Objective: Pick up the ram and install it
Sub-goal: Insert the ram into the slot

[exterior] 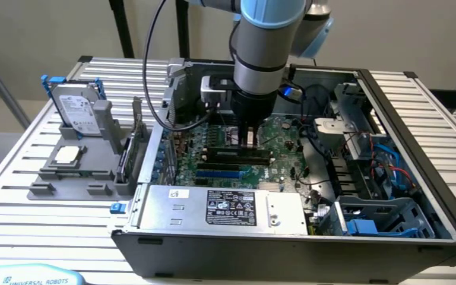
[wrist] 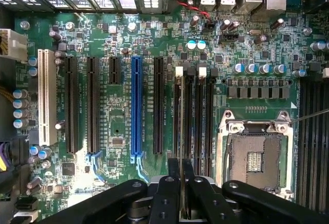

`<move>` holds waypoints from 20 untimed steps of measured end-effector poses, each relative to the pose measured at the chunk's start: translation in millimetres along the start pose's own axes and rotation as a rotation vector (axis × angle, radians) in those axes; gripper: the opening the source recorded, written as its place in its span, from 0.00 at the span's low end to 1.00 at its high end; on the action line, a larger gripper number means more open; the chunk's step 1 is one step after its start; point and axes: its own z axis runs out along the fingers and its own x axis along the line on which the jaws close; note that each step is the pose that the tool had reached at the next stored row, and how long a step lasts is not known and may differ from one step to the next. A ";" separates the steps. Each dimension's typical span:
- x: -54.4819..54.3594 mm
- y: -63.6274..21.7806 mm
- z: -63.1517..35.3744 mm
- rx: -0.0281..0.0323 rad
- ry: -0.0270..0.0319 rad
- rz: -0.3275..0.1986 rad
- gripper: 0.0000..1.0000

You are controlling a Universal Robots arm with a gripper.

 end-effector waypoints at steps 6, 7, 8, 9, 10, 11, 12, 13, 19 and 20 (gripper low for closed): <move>-0.3 0.0 2.6 0.0000 0.0046 -0.003 0.13; -0.3 0.0 3.2 0.0001 0.0056 -0.003 0.13; -0.4 -0.1 3.4 0.0000 0.0061 -0.003 0.13; -0.4 -0.1 3.4 0.0000 0.0063 -0.003 0.13; -0.4 -0.1 3.5 0.0000 0.0064 -0.003 0.13; -0.4 -0.1 3.6 0.0000 0.0063 -0.003 0.13; -0.5 -0.1 3.7 0.0001 0.0061 -0.003 0.13; -0.5 -0.2 3.7 0.0001 0.0061 -0.003 0.13; -0.8 -0.8 4.3 0.0001 0.0062 -0.003 0.13; -0.8 -0.8 4.3 0.0001 0.0062 -0.003 0.13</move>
